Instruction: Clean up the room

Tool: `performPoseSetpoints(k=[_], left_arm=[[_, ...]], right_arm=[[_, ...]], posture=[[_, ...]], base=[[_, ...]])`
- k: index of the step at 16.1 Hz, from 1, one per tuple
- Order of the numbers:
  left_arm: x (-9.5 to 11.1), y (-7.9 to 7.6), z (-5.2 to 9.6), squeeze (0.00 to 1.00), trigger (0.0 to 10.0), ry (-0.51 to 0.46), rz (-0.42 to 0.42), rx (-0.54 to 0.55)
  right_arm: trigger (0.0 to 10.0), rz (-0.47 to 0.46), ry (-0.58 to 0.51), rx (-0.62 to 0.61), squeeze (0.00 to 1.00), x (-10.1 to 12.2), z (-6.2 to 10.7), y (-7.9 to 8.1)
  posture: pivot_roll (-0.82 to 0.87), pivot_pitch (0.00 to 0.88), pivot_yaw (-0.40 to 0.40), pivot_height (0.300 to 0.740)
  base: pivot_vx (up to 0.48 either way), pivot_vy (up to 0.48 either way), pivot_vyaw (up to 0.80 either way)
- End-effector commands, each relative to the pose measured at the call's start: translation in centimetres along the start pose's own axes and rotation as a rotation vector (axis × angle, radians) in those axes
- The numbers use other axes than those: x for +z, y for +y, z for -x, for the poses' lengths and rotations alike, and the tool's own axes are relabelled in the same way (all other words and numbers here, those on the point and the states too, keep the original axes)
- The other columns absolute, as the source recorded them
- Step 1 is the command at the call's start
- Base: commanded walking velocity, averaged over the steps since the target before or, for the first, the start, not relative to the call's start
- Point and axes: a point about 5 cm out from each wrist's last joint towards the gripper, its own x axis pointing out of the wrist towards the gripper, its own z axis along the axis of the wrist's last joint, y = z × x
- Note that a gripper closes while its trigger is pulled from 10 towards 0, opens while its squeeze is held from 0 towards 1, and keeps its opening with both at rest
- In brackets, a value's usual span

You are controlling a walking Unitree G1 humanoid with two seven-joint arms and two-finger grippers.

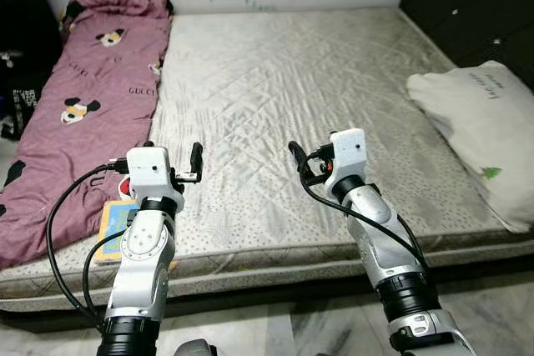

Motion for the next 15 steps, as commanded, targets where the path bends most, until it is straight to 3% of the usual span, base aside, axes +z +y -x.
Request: performPoseSetpoints(k=[1, 5, 10, 15], left_arm=[[0.5, 0.2, -0.13, 0.0, 10.0, -0.019, 0.0, 0.002], [0.51, 0.29, -0.22, 0.0, 10.0, -0.016, -0.002, 0.009], [0.36, 0.45, -0.3, 0.0, 10.0, -0.006, -0.023, 0.036], [0.13, 0.5, -0.36, 0.0, 10.0, 0.015, 0.013, 0.045]], right_arm=[[10.0, 0.001, 0.002, 0.0, 0.0, 0.23, -0.27, -0.06], [10.0, -0.006, 0.004, -0.003, 0.0, 0.22, -0.38, -0.12], [10.0, -0.008, 0.005, -0.004, 0.0, 0.21, -0.42, -0.16], [10.0, -0.002, 0.011, -0.001, 0.0, 0.11, -0.47, -0.22]], posture=[[-0.09, 0.0, -0.015, 0.74], [-0.09, 0.0, -0.015, 0.74], [-0.09, 0.0, -0.015, 0.74], [-0.08, 0.0, -0.019, 0.74]], base=[[0.307, 0.0, 0.0], [0.265, 0.0, 0.0], [0.0, 0.0, 0.0], [0.0, 0.395, 0.0]])
